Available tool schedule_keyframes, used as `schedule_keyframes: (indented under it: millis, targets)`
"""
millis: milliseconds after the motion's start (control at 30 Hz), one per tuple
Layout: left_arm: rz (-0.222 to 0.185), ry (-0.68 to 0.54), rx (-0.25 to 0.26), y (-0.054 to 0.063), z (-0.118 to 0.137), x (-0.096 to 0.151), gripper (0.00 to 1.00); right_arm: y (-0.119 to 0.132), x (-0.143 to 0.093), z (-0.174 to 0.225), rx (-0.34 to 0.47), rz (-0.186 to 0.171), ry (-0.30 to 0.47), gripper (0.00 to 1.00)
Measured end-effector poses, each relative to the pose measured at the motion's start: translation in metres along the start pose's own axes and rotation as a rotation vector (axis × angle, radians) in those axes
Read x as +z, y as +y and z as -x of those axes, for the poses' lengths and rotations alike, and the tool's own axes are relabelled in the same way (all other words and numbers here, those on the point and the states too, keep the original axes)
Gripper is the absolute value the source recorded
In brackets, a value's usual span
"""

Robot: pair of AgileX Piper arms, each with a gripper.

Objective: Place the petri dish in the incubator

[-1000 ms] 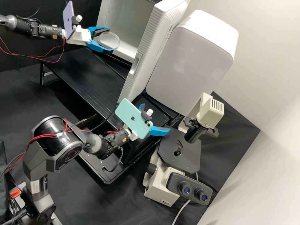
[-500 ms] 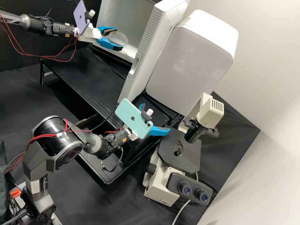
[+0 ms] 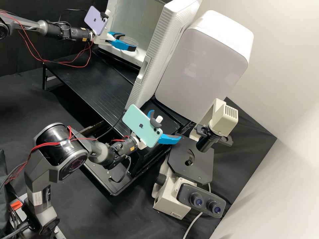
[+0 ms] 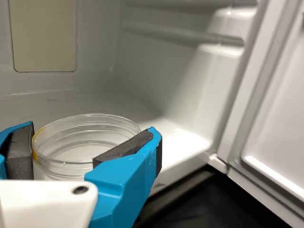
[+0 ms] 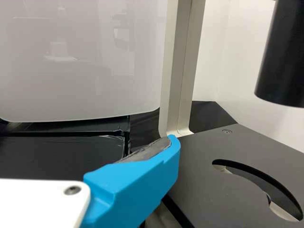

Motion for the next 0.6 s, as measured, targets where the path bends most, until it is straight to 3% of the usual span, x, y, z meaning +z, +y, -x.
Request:
schedule_keyframes:
  millis: [100,300,400,433,600]
  targets:
    - [0.012,0.011,0.008,0.001,-0.008,-0.003,0.00,0.000,0.000,0.000,0.000,0.000,0.000,1.00]
    - [0.092,0.042,-0.008,-0.005,-0.019,-0.006,0.00,0.000,0.000,0.000,0.000,0.000,0.000,1.00]
    - [0.090,0.049,-0.008,-0.004,-0.019,-0.007,0.00,0.000,0.000,0.000,0.000,0.000,0.000,1.00]
    - [0.089,0.052,-0.008,-0.004,-0.019,-0.007,1.00,0.000,0.000,0.000,0.000,0.000,0.000,1.00]
    - [0.062,0.057,0.010,-0.003,-0.020,-0.006,1.00,0.000,0.000,0.000,0.000,0.000,0.000,1.00]
